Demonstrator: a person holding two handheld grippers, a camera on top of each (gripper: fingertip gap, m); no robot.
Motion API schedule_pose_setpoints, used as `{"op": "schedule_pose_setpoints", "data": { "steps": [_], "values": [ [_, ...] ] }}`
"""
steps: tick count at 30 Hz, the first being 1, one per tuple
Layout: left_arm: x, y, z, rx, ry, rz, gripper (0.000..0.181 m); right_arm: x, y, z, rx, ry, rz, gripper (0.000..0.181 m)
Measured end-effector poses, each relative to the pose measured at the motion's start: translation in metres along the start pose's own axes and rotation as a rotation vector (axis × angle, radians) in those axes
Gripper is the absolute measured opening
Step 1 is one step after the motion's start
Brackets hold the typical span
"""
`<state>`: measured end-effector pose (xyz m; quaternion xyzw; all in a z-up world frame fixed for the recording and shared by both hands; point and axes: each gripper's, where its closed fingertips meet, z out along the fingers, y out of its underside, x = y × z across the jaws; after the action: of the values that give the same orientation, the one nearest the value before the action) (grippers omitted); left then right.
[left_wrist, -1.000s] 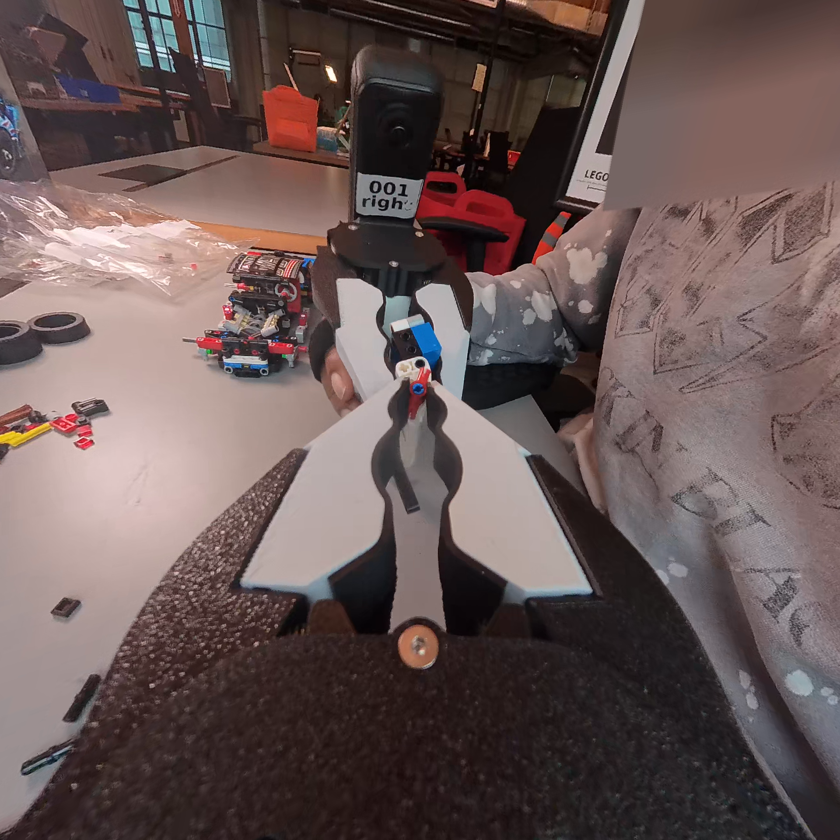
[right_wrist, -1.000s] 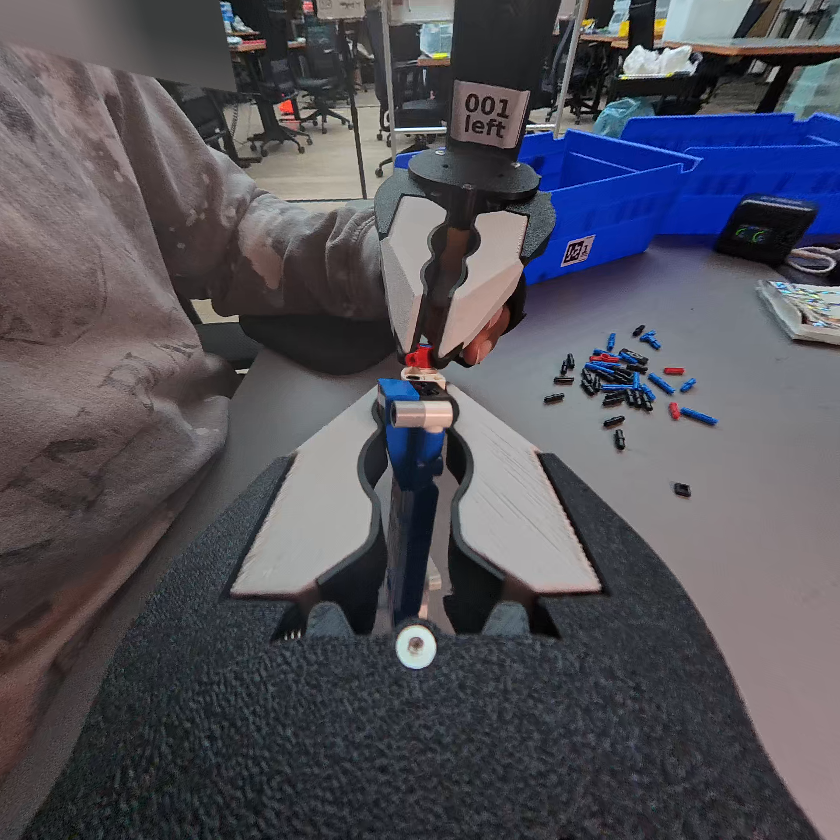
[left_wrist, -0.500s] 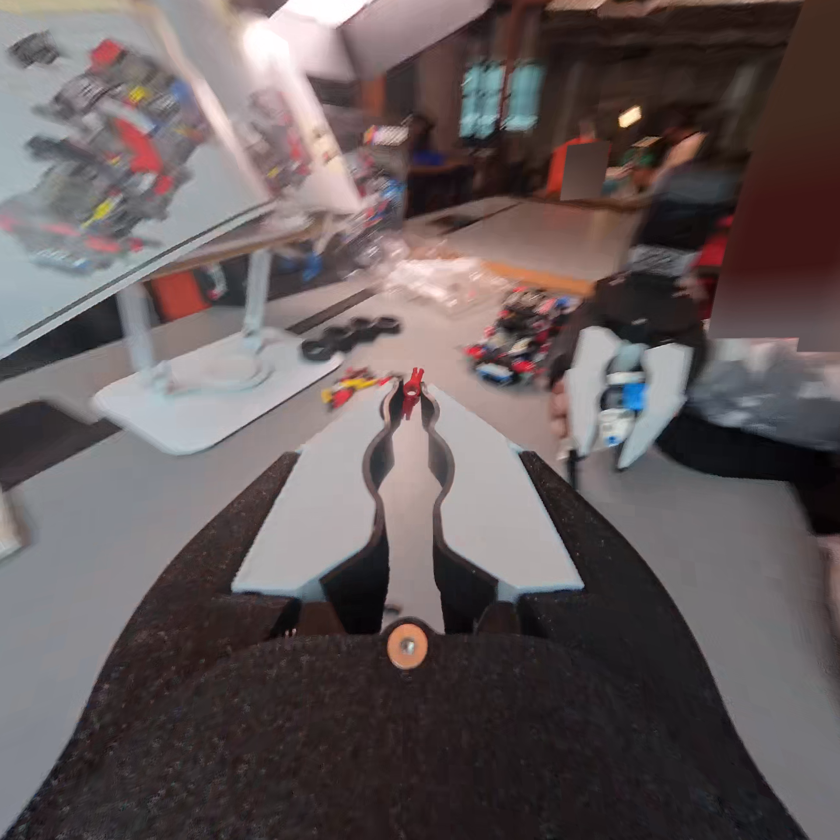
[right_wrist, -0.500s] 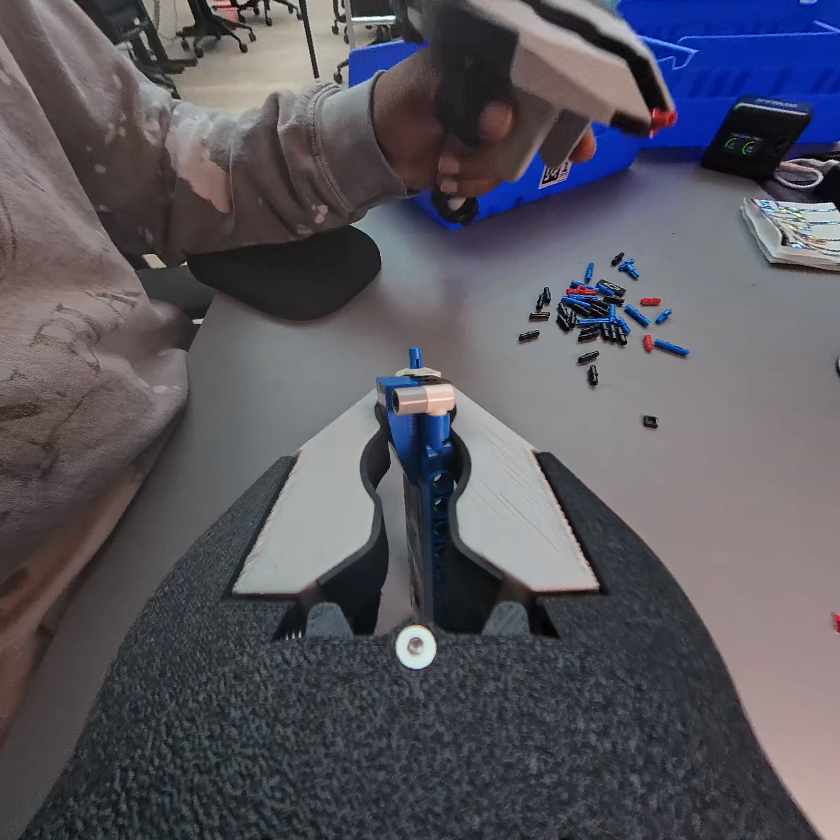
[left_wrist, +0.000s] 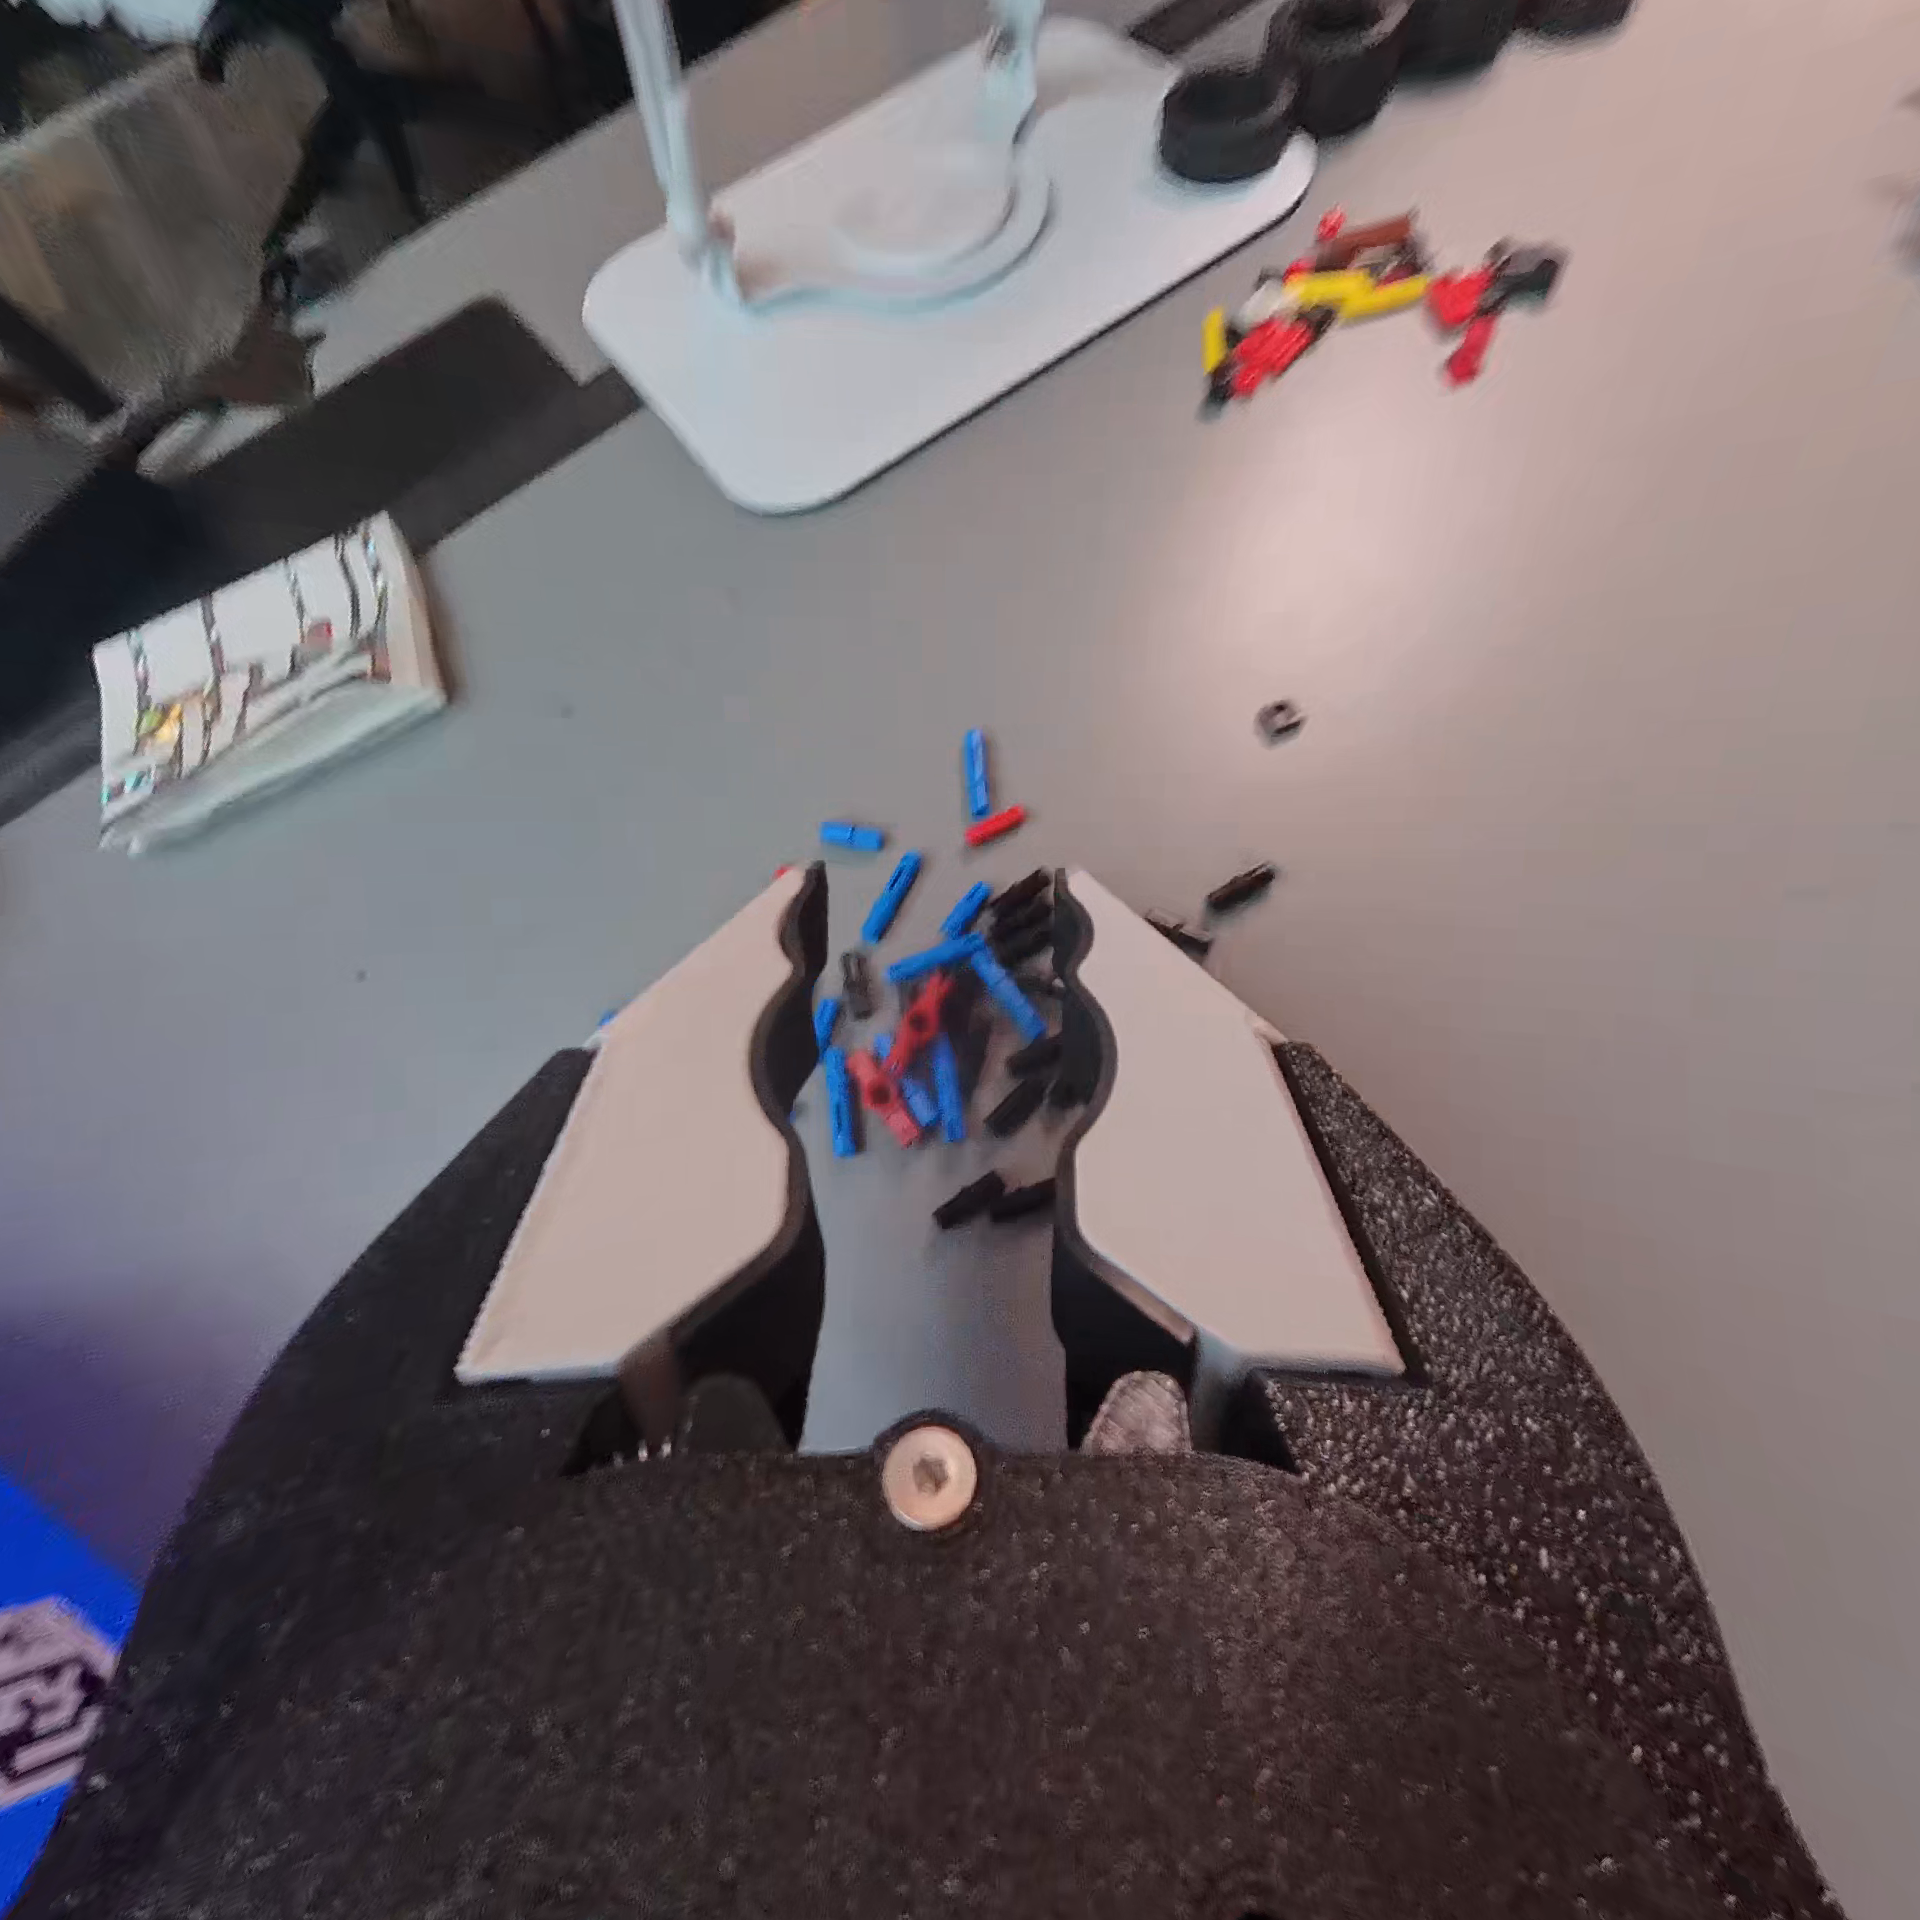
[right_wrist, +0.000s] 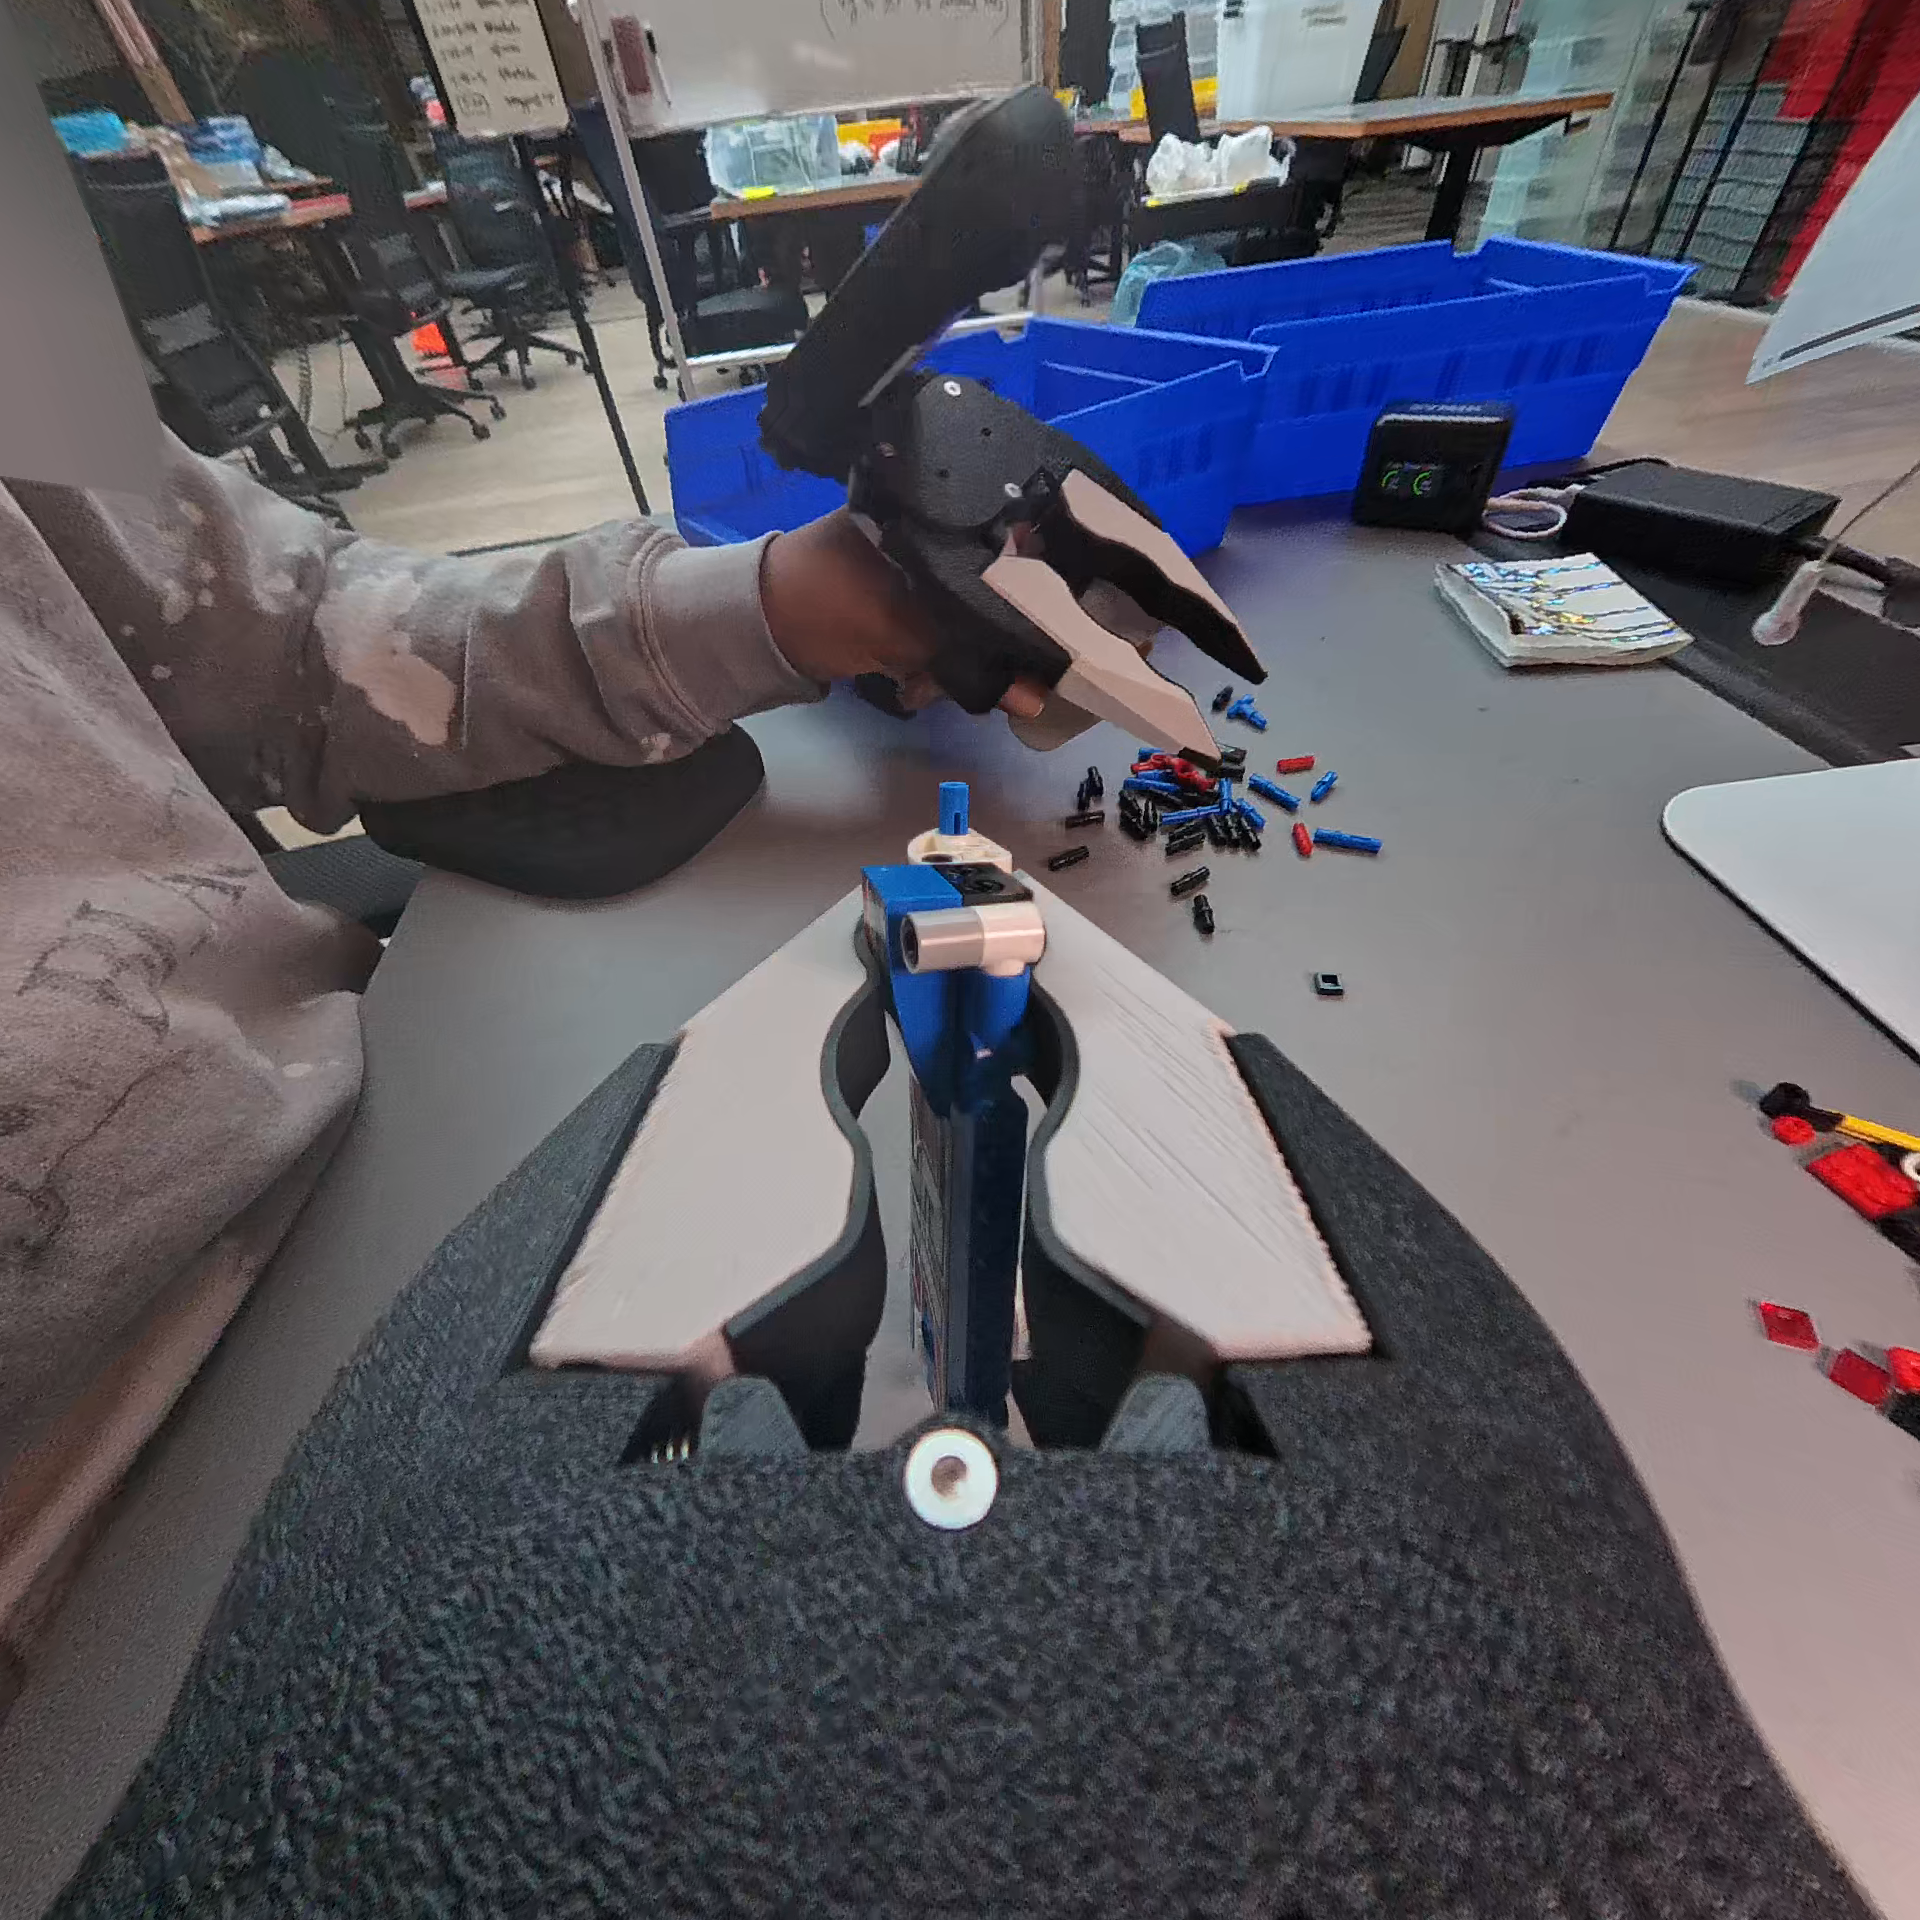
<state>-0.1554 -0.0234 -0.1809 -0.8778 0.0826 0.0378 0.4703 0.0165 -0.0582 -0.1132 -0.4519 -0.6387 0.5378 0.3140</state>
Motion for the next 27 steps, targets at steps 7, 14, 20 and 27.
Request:
{"op": "schedule_pose_setpoints", "data": {
  "steps": [7, 14, 20, 27],
  "values": [
    [0.136, -0.073, -0.071, 0.422, 0.791, -0.052, 0.032, -0.004, -0.014, -0.005, 0.123, -0.094, 0.119, 0.018],
    [0.18, -0.079, -0.089, 0.444, 0.958, -0.056, 0.019, -0.022, -0.001, 0.011, 0.043, -0.132, 0.059, 0.018],
    [0.179, -0.074, -0.09, 0.423, 0.944, -0.007, 0.003, -0.027, 0.004, 0.016, 0.012, -0.141, 0.04, 0.019],
    [0.183, -0.075, -0.099, 0.437, 0.988, 0.012, 0.003, -0.034, -0.004, 0.013, 0.048, -0.168, 0.023, 0.017]
  ]
}}
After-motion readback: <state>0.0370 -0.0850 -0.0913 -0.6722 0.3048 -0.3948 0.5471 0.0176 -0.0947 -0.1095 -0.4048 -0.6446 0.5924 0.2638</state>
